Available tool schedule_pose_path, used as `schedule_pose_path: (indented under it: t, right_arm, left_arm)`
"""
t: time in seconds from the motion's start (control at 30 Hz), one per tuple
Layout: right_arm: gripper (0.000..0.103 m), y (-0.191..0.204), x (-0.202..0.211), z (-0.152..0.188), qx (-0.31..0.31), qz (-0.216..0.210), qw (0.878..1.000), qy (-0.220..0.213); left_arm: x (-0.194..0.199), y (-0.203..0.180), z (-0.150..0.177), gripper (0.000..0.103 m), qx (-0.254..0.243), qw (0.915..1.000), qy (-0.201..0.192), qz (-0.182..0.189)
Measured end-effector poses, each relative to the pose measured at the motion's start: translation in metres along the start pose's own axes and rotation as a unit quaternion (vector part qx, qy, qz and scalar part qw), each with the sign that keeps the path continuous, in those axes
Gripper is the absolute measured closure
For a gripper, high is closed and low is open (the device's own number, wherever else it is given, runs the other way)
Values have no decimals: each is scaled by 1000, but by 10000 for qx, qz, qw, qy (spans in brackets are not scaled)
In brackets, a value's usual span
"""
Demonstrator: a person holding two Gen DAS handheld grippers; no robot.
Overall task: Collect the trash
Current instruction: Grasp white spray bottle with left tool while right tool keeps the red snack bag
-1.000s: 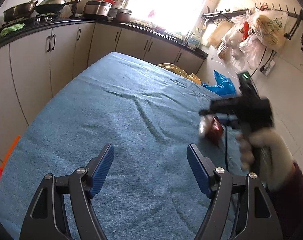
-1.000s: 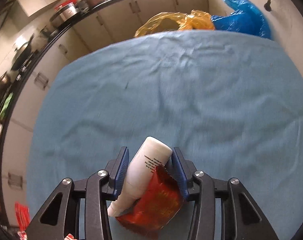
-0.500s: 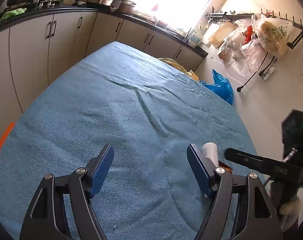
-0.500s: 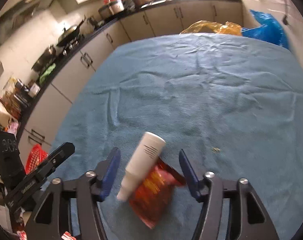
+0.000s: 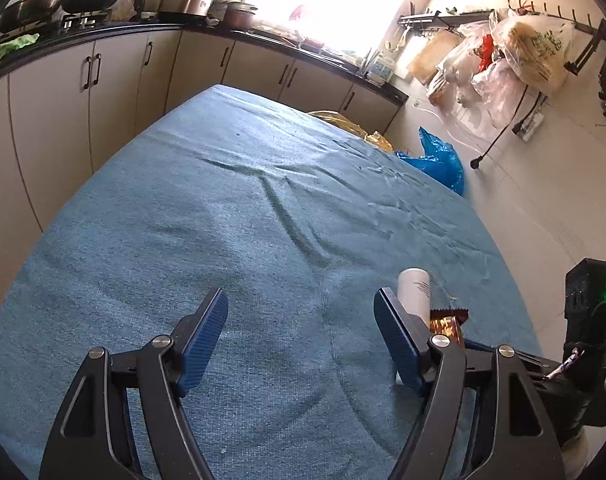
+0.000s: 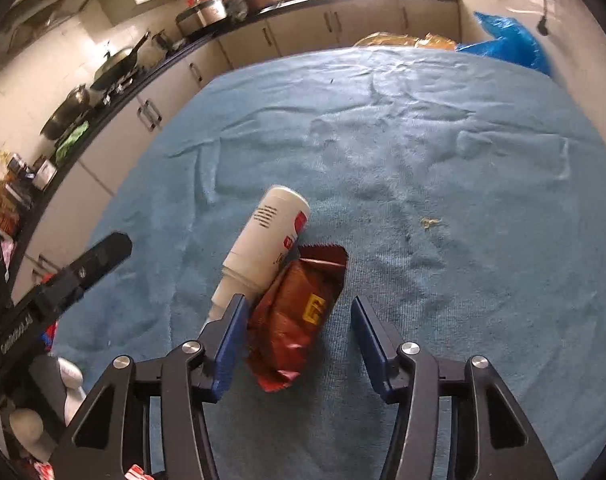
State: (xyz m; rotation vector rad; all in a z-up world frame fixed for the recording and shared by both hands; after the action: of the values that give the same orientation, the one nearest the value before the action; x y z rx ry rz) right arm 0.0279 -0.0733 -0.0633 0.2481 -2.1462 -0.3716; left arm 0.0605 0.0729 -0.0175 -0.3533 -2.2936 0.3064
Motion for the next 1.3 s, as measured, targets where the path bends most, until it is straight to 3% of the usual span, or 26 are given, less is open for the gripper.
schedule_pose_path:
  t: [0.13, 0.17, 0.33, 0.43, 0.6, 0.73, 0.87, 1.07, 1.27, 1.3]
  right_arm:
    - [69, 0, 5, 4, -110, -109, 9997, -210]
    - [70, -2, 7, 5, -146, -81, 9995, -282]
    - [70, -31, 29, 2, -343, 403, 9938, -978]
    - [70, -43, 35, 4, -644, 136, 9926, -1022]
    - [70, -55, 51, 0, -774, 60, 9888, -1276]
    - [70, -57, 55, 1, -914, -98, 9872, -1307]
    - [70, -58, 55, -1, -1049, -201, 9853, -1330]
    - [70, -68, 64, -2, -1280, -201, 9804, -1482]
    - [70, -68, 64, -2, -1282, -171, 9803, -1492]
    - [70, -68, 64, -2, -1264, -145, 9804, -1505]
  left_arm:
    - [-5, -2, 3, 29, -99, 9999, 101, -66]
    - [-6, -2, 4, 29, -115, 9998, 120, -82]
    - [-7, -3, 7, 29, -232, 9994, 157, -212]
    - [-11, -2, 10, 29, -255, 9988, 261, -326]
    - [-12, -6, 15, 29, -411, 9932, 576, -927]
    - [-7, -38, 15, 29, -668, 9925, 586, -839]
    - [-13, -70, 16, 29, -1359, 9837, 455, -1090]
    - [-34, -109, 22, 29, -1857, 9749, 588, -1080]
    - [-56, -109, 26, 30, -1833, 9731, 927, -1045]
    - [-60, -109, 27, 37, -1761, 9741, 1020, -989]
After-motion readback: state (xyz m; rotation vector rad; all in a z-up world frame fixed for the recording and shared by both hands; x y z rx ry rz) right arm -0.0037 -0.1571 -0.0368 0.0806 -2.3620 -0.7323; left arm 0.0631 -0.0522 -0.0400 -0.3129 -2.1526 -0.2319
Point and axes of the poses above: each gripper's, at about its wrist camera, not at the fingertips, and x roughly against the way its jaws point, y to its left, z to its underside, the point moved 8 cm from there along -x, roughly the way its jaws point, and after that the axes turned 5 degrees about -z, right-handed, at the moved point
